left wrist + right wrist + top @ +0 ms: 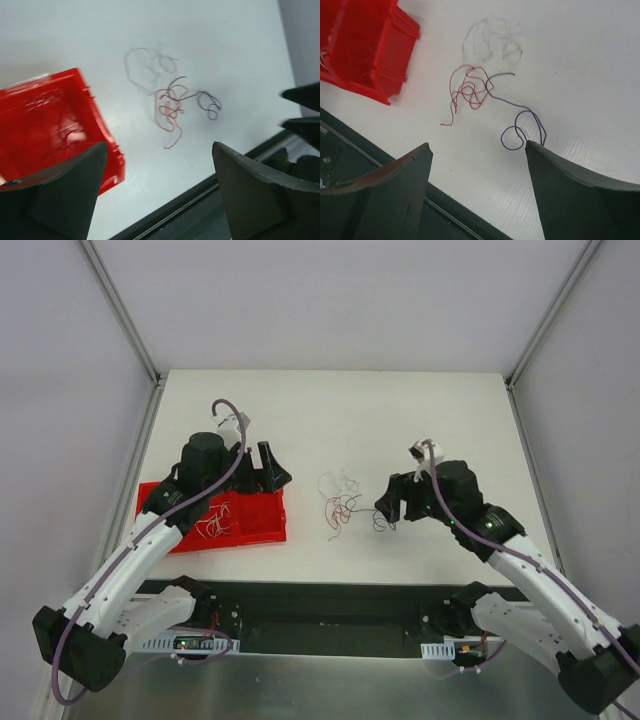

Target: Untangle the cables

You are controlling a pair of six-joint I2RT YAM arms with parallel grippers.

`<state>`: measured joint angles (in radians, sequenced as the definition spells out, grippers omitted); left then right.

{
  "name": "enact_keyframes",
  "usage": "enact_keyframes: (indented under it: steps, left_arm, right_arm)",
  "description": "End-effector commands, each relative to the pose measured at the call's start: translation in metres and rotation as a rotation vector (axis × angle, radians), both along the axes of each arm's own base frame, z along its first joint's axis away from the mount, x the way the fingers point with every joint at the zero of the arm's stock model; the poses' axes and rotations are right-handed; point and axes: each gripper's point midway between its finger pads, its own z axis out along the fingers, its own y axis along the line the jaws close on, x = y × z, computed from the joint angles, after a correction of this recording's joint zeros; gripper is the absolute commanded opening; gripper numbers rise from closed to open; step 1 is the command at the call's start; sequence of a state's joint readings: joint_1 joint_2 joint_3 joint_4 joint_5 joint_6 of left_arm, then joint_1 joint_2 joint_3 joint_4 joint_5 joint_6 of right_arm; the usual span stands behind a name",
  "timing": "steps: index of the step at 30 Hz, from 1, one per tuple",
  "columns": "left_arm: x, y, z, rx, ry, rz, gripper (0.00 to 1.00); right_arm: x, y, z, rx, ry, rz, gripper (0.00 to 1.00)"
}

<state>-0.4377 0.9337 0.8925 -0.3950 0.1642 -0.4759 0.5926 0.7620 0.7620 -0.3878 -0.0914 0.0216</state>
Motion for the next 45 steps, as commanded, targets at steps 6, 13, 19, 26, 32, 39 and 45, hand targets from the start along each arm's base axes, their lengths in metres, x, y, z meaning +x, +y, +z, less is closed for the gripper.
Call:
enact_keyframes:
  steps: [6,13,19,26,32,39,45]
  left_arm:
    - [-0.027,-0.109,-0.016,-0.147,0.083,-0.389,0.8]
    - [-0.048,-0.147,-0.036,-0.14,0.141,-0.498,0.76]
    - [-0.054,-0.15,-0.04,-0.14,0.138,-0.522,0.76]
    - [-0.053,-0.147,-0.035,-0.131,0.101,-0.527,0.76]
    - [-0.051,-0.145,-0.02,-0.149,0.028,-0.525,0.76]
    - [-0.047,-0.145,0.005,-0.194,-0.091,-0.527,0.81]
    - [-0.056,-0.148,0.046,-0.311,-0.243,-0.581,0.85]
  right_arm:
    - [0.029,-0.005,-0.091,-0.192,0.386,-0.171,0.61]
    - [0.027,0.0,-0.131,-0.221,0.523,-0.23,0.6]
    - [0.029,0.006,-0.155,-0.277,0.516,-0.228,0.53]
    - [0.029,0.005,-0.168,-0.307,0.505,-0.219,0.37]
    - [0.028,-0.003,-0.161,-0.33,0.465,-0.207,0.0]
    - [0.03,-0.014,-0.083,-0.181,0.189,-0.206,0.01]
    - [0.016,-0.023,0.011,0.01,-0.068,-0.18,0.01]
